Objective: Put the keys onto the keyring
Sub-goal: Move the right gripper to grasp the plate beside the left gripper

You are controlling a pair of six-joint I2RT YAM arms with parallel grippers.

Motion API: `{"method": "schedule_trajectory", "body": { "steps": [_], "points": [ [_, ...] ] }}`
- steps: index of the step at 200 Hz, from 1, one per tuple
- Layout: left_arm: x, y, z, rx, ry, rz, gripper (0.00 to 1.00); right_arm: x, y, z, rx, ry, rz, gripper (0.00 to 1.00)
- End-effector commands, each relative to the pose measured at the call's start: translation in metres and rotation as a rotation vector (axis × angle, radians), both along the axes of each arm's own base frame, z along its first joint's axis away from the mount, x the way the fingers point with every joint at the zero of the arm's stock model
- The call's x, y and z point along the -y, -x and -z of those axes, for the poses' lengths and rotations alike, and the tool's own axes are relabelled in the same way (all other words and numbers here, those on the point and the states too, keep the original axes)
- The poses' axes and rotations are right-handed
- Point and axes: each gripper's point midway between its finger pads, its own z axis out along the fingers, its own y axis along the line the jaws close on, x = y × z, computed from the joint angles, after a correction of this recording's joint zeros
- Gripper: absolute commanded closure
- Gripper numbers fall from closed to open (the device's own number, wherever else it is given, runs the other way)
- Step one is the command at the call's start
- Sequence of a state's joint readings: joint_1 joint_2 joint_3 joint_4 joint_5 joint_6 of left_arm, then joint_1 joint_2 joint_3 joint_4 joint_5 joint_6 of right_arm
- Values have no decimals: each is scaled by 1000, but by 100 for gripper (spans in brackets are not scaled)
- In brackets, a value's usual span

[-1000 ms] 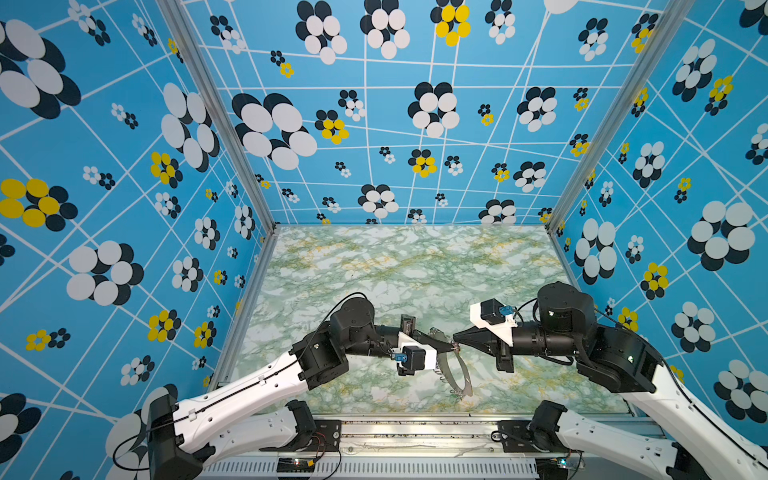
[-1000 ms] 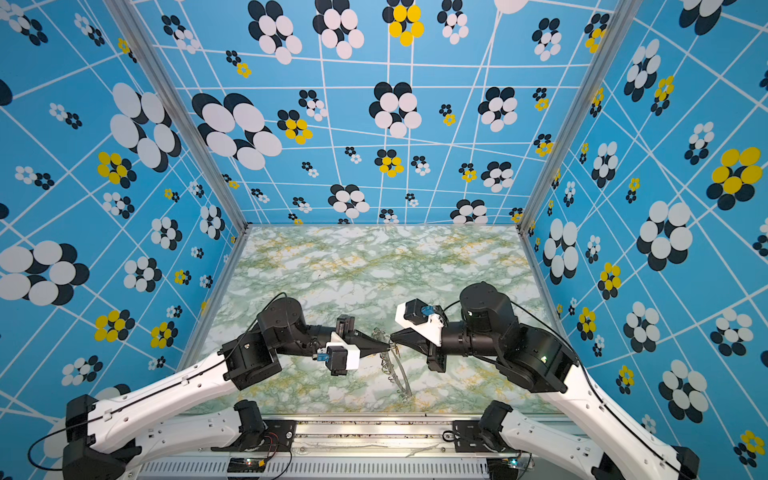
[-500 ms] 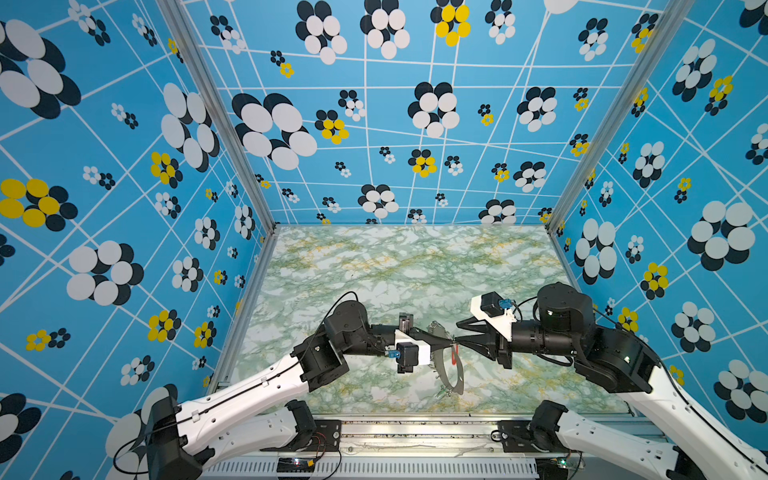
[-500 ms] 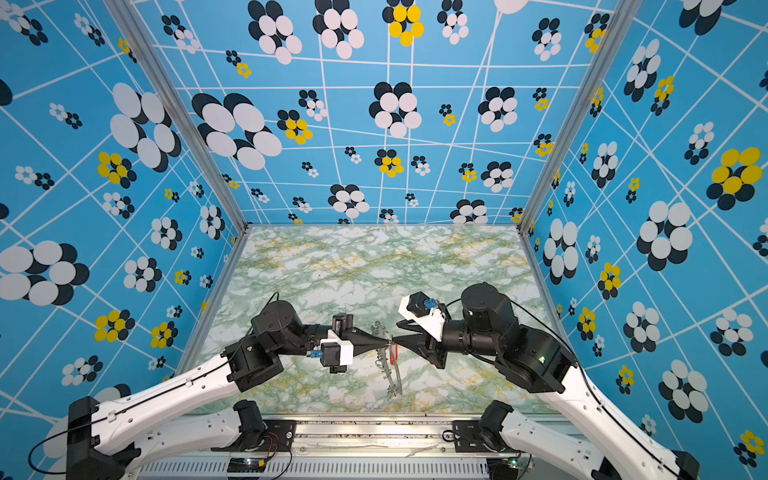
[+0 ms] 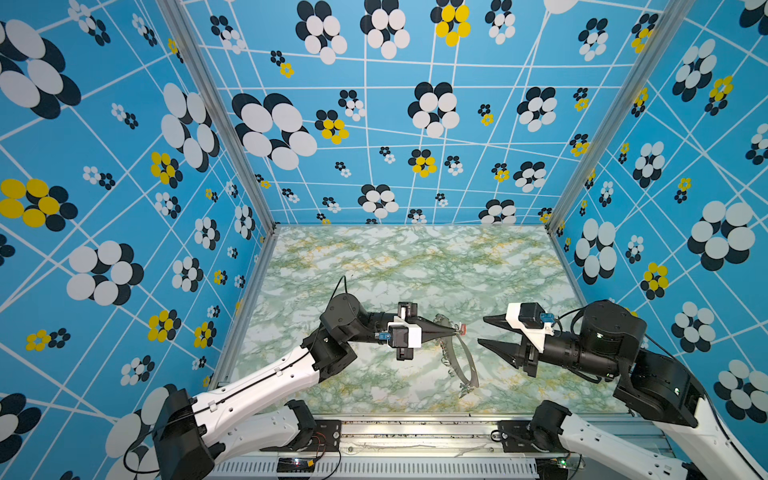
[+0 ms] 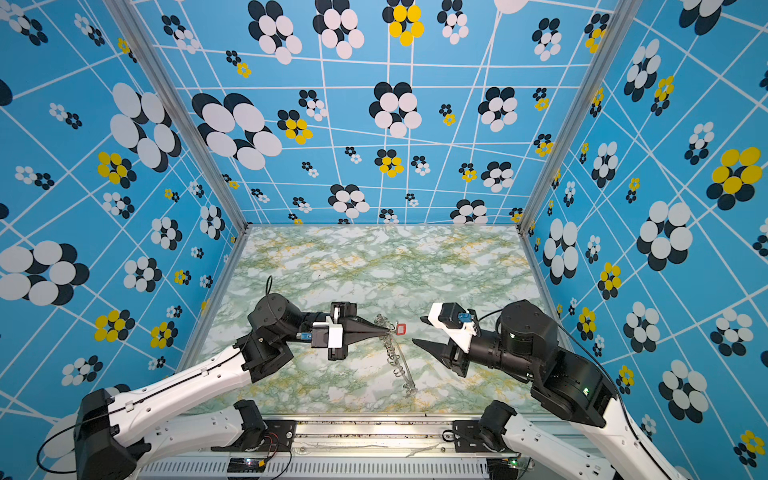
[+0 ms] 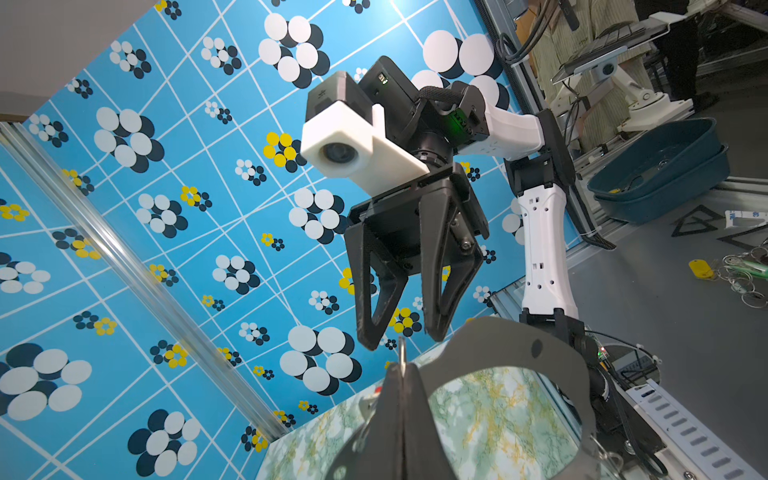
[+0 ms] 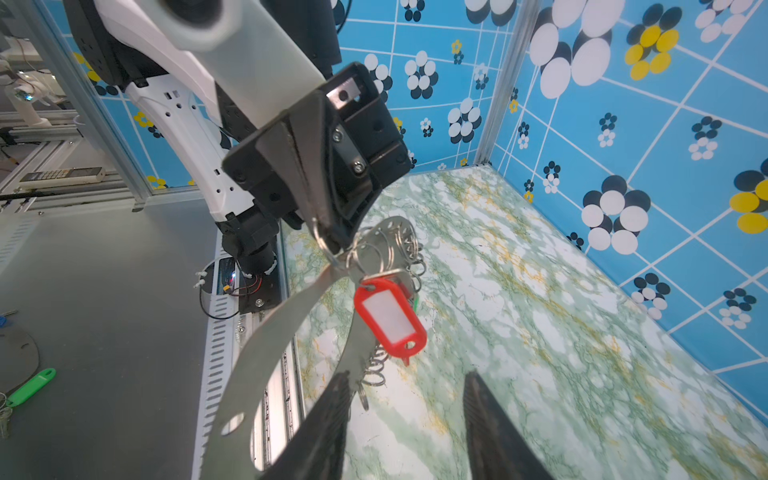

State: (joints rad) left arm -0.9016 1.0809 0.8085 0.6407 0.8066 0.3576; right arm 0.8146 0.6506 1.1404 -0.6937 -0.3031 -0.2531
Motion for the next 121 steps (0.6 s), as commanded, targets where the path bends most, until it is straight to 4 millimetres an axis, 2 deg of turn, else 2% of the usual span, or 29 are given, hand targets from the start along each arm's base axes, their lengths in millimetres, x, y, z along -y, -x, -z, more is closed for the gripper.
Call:
{"method": "schedule_trajectory", "body": {
  "steps": [1,72,121],
  "points": [
    [-6,7,-21,12,72,80,100,-3,6,-16,52,-46,-46,54],
    [-2,4,-18,-37,63,132,100,-28,4,-13,45,-118,-135,69],
    [0,2,-17,-58,70,147,100,-35,7,-13,38,-147,-172,71]
  ]
}}
